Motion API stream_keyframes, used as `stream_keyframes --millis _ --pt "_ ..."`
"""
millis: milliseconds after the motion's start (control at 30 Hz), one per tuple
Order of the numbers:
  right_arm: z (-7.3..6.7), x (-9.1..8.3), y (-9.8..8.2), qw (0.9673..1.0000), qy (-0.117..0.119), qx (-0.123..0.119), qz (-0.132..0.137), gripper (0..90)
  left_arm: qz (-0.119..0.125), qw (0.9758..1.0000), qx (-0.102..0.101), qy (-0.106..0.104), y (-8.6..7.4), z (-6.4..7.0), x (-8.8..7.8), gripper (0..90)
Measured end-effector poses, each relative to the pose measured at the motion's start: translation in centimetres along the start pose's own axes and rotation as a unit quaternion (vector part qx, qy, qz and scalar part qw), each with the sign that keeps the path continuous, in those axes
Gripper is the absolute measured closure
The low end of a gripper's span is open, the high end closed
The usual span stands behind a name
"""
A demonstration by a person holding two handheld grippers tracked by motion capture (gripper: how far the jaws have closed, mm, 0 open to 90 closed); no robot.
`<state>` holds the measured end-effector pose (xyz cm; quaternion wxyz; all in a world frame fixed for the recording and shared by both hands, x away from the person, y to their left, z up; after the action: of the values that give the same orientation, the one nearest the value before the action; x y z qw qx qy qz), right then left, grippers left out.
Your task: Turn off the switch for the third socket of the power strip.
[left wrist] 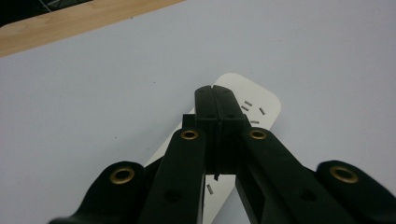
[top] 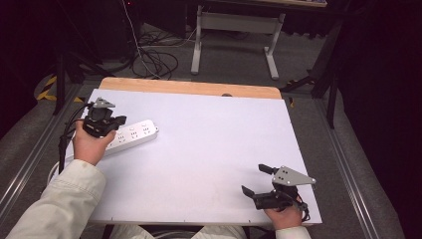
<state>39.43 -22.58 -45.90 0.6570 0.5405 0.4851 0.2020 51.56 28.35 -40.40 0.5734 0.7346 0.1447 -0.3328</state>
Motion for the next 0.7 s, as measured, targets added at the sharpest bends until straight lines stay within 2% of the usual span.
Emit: stream_keyframes --millis 233,300,367,467,533,633,700 --pt "-0.1 -0.1 0.0 1.0000 -0.001 -0.001 0.001 7.9 0.004 1.0000 0.002 -0.007 0.1 0.2 -1.1 90.0" --pt "-0.1 0.0 0.0 1.0000 0.001 -0.001 0.001 7.9 0.007 0.9998 -0.003 -0.017 0.1 0.2 -1.6 90.0" --pt "-0.1 0.0 0.0 1.0000 0.001 -0.002 0.001 7.9 0.026 0.9991 -0.006 -0.032 0.0 0.1 -2.5 90.0" --pt "-0.1 -0.1 0.0 1.0000 -0.002 -0.001 0.002 7.9 0.044 0.9983 -0.002 -0.037 -0.1 0.2 -3.9 89.5" --pt "0.0 -0.1 0.0 1.0000 -0.001 -0.001 0.000 7.9 0.051 0.9975 -0.007 -0.049 -0.2 0.4 -4.6 77.5" --pt "-0.1 0.0 0.0 1.0000 0.000 -0.002 0.001 7.9 0.064 0.9959 0.002 -0.064 -0.3 0.9 -5.6 69.9" --pt "-0.1 -0.1 0.1 1.0000 0.000 -0.002 0.001 7.9 0.077 0.9937 0.009 -0.081 -0.4 1.3 -6.3 66.2"
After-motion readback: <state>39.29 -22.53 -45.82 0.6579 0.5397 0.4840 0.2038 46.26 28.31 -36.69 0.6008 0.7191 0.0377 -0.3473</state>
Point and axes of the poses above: each handheld gripper's, and its own axes: x roughly forward along the jaws, y roughly out of its top, z roughly to its right, the point moved 1 cm from there along x, roughly forward along the jaws, and after that the axes turned 9 degrees about y, right-handed, at the moved point
